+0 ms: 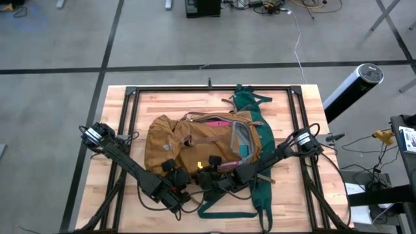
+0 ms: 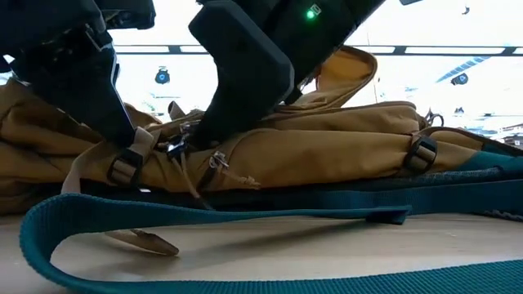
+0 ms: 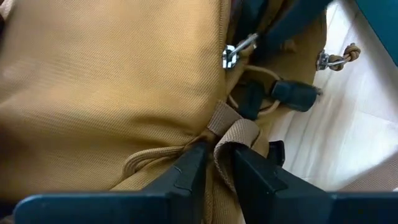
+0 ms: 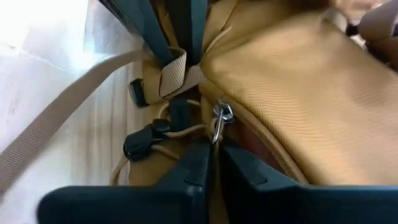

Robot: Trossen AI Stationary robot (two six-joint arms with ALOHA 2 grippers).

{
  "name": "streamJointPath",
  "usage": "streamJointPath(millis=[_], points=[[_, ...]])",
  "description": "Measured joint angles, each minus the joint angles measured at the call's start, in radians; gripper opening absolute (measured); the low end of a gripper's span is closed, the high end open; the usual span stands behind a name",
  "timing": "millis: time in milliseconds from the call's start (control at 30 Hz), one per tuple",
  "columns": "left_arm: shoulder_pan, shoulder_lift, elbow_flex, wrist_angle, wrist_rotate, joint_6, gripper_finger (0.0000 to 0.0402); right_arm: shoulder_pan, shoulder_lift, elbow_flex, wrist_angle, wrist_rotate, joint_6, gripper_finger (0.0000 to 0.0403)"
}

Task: Unpack backpack
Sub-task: Close the brown backpack

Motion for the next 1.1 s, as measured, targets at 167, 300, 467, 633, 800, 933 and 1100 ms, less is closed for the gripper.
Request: streamJointPath(millis=[167, 300, 467, 633, 800, 933, 1100], points=[[0.000, 0.000, -0.036, 0.015, -0.008, -0.033, 0.0064, 0.001, -0.059, 0.000, -0.054, -0.025, 0.010, 0.0004], [0.000, -0.001, -0.078, 0.009, -0.014, -0.076, 0.0064, 0.002, -0.108, 0.000, -0.180, -0.069, 0.054, 0.0001], [-0.004, -0.001, -0.101, 0.009, -0.012, -0.094, 0.0064, 0.015, -0.195, 0.000, -0.430, -0.133, 0.124, 0.0000], [-0.026, -0.001, -0.127, -0.002, -0.007, -0.113, 0.0064, 0.037, -0.309, 0.000, -0.759, -0.169, 0.202, 0.0000], [-0.054, -0.003, -0.128, -0.014, -0.024, -0.147, 0.0064, 0.045, -0.420, -0.018, -1.022, -0.197, 0.237, 0.0000], [-0.058, -0.011, -0.135, -0.057, -0.017, -0.157, 0.0064, 0.037, -0.515, -0.078, -0.983, -0.237, 0.231, 0.0000], [-0.060, -0.096, -0.132, -0.085, -0.048, -0.172, 0.0064, 0.036, -0.543, -0.130, -0.741, -0.314, 0.241, 0.0000]])
